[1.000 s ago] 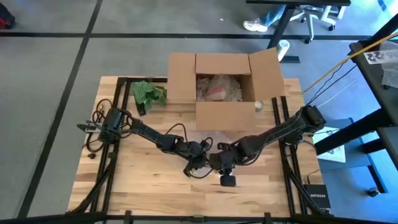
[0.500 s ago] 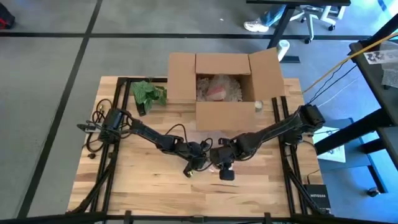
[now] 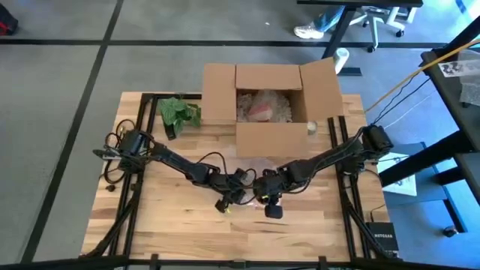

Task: Wrap mug
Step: Wrap the yellow mug with the bubble wrap

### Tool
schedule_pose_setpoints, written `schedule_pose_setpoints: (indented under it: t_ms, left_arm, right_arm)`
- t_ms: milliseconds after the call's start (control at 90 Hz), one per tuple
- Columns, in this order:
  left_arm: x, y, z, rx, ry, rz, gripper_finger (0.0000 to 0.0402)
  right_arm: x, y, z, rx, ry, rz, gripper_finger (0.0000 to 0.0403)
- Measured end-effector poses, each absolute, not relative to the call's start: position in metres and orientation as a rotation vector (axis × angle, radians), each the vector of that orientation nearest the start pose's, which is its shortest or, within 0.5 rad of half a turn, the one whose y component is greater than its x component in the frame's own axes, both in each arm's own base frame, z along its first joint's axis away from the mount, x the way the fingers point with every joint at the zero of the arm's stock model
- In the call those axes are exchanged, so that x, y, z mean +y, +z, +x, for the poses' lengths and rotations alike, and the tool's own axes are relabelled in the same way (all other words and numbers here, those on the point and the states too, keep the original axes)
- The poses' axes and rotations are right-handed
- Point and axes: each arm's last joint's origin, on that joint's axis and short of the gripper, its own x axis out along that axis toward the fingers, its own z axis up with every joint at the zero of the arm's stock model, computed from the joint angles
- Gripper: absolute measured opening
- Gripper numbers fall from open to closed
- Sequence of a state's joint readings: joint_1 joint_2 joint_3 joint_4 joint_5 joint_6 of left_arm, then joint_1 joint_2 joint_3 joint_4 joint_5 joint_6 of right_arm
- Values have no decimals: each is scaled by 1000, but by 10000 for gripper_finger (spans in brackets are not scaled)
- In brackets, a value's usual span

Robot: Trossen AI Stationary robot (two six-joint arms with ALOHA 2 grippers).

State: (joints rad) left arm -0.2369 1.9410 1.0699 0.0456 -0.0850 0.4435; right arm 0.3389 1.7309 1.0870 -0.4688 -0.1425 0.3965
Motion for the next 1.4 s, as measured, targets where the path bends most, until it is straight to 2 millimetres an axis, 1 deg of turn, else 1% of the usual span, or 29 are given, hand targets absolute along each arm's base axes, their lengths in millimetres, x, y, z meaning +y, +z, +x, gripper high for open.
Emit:
schedule_pose_setpoints:
  t_ms: [156, 378, 567, 711, 900, 989, 1078, 1189, 1300, 1400]
  left_arm:
    - [-86, 144, 370, 784, -271, 508, 100]
    - [-75, 153, 355, 935, -174, 406, 100]
    - [-73, 164, 344, 992, -136, 340, 100]
    - [-70, 164, 336, 1069, -108, 300, 100]
    - [-68, 157, 324, 1190, -72, 258, 100]
    - [-66, 156, 314, 1218, -57, 243, 100]
    - [-62, 162, 305, 1196, -22, 227, 100]
    - [-56, 171, 286, 1169, 61, 232, 100]
    - [-51, 178, 270, 1122, 84, 176, 100]
    - [-50, 174, 259, 1117, 84, 123, 100]
  right_arm:
    - [116, 178, 316, 1184, 203, 238, 0]
    - [116, 178, 316, 1184, 203, 237, 0]
    - [116, 178, 316, 1184, 203, 237, 0]
    - [116, 178, 316, 1185, 202, 238, 0]
    - [116, 178, 316, 1186, 201, 239, 0]
    - [116, 177, 316, 1186, 200, 239, 0]
    - [116, 177, 316, 1186, 200, 239, 0]
    - [116, 177, 316, 1186, 200, 239, 0]
    - [116, 177, 316, 1186, 201, 239, 0]
    - [116, 177, 316, 1185, 201, 239, 0]
